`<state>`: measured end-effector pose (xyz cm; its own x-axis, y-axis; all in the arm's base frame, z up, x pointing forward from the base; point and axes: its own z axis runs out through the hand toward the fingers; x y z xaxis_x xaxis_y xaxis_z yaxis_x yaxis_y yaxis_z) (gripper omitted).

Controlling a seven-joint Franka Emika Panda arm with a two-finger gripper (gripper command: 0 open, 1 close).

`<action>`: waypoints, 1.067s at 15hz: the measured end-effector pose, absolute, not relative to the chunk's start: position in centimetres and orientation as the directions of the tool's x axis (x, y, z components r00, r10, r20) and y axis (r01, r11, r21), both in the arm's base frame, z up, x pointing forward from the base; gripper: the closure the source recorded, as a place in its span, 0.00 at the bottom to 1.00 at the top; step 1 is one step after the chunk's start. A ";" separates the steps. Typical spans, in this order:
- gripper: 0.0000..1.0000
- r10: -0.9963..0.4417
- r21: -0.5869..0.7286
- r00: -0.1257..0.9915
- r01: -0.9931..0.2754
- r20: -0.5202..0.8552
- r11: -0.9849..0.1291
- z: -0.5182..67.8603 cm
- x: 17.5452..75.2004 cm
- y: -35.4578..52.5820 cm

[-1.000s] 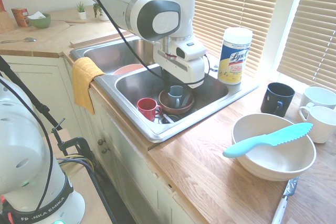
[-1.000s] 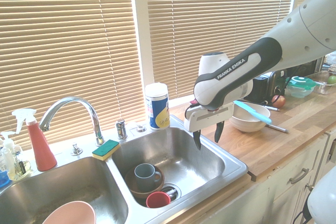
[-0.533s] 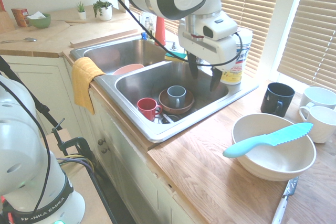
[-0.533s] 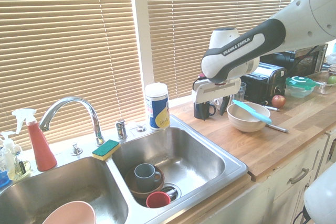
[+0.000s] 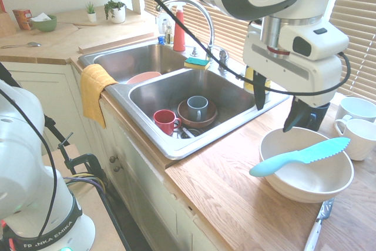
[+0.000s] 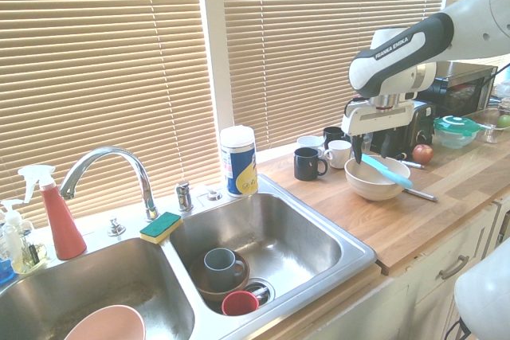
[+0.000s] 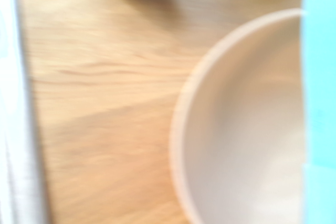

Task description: Put the knife into the sink

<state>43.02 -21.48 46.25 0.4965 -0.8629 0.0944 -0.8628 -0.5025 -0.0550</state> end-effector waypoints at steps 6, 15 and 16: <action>0.00 -0.877 -0.020 0.474 -0.879 0.081 -0.477 42.3 42.8 -25.1; 1.00 -0.876 -0.011 0.473 -0.879 0.089 -0.476 39.8 43.8 -25.8; 1.00 -0.877 -0.012 0.473 -0.880 0.091 -0.475 39.8 43.8 -25.8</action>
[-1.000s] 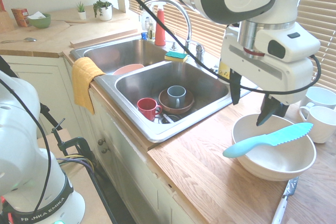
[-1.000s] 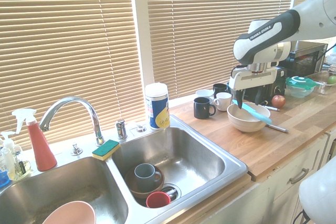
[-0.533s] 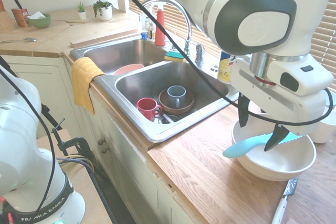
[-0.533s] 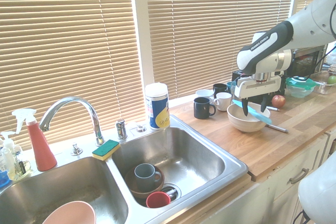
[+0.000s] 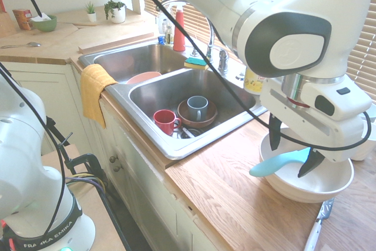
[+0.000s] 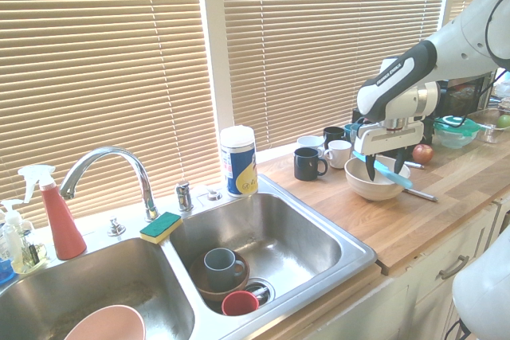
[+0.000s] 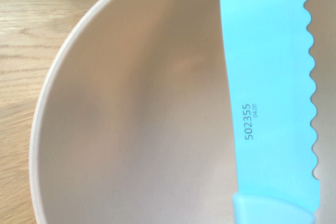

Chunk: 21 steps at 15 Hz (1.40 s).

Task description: Put the knife into the sink

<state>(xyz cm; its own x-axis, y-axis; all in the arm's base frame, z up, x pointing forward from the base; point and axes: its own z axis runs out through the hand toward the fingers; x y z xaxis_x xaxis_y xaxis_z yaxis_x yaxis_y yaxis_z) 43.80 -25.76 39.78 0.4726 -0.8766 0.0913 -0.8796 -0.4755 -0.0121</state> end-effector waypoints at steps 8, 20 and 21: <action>1.00 -0.872 -0.013 0.480 -0.875 0.100 -0.483 39.7 44.4 -25.0; 1.00 -0.874 -0.011 0.476 -0.878 0.096 -0.479 39.3 43.9 -24.9; 1.00 -0.874 -0.016 0.476 -0.877 0.100 -0.480 39.8 43.9 -24.9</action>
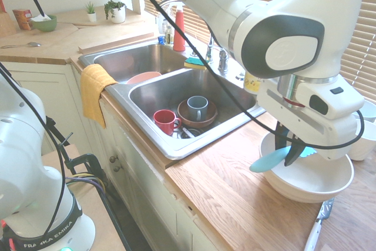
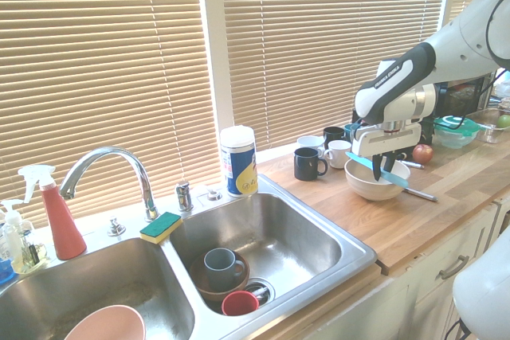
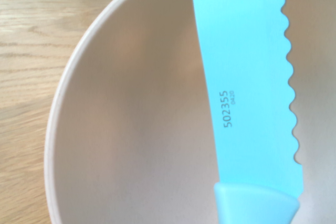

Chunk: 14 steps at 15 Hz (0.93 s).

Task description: Put the knife into the sink

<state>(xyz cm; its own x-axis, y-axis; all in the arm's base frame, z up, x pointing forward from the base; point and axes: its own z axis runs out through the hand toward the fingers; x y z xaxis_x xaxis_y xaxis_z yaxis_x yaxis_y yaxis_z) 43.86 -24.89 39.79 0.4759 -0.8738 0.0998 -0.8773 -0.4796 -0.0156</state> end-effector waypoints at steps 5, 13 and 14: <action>1.00 -0.847 -0.082 0.512 -0.847 0.146 -0.526 47.1 42.8 -21.6; 1.00 -0.708 -0.109 0.686 -0.701 0.169 -0.705 51.8 43.9 -9.5; 1.00 -0.684 -0.103 0.711 -0.677 0.164 -0.728 51.5 44.0 -7.7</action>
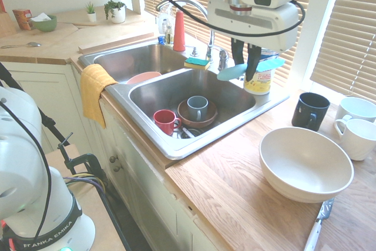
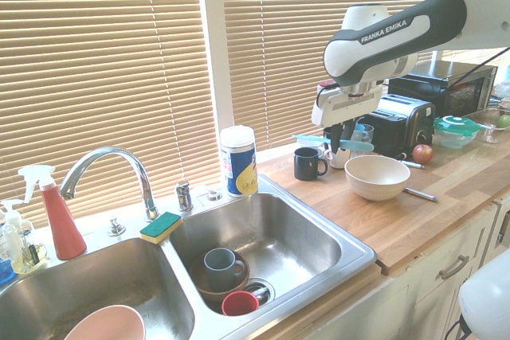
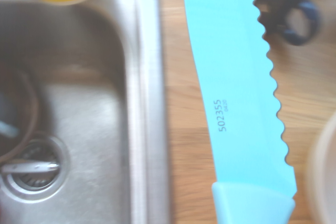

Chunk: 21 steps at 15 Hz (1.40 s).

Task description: Put the knife into the sink

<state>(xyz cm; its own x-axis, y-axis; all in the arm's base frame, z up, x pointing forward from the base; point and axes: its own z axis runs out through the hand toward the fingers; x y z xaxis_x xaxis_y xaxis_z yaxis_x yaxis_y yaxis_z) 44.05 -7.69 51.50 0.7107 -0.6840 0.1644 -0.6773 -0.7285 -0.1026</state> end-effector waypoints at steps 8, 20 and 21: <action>1.00 -0.524 -0.066 0.839 -0.520 0.150 -0.852 43.3 42.2 8.1; 1.00 -0.624 -0.087 0.760 -0.620 0.181 -0.780 22.5 45.1 11.8; 1.00 -0.636 -0.082 0.752 -0.633 0.171 -0.770 21.4 45.3 11.6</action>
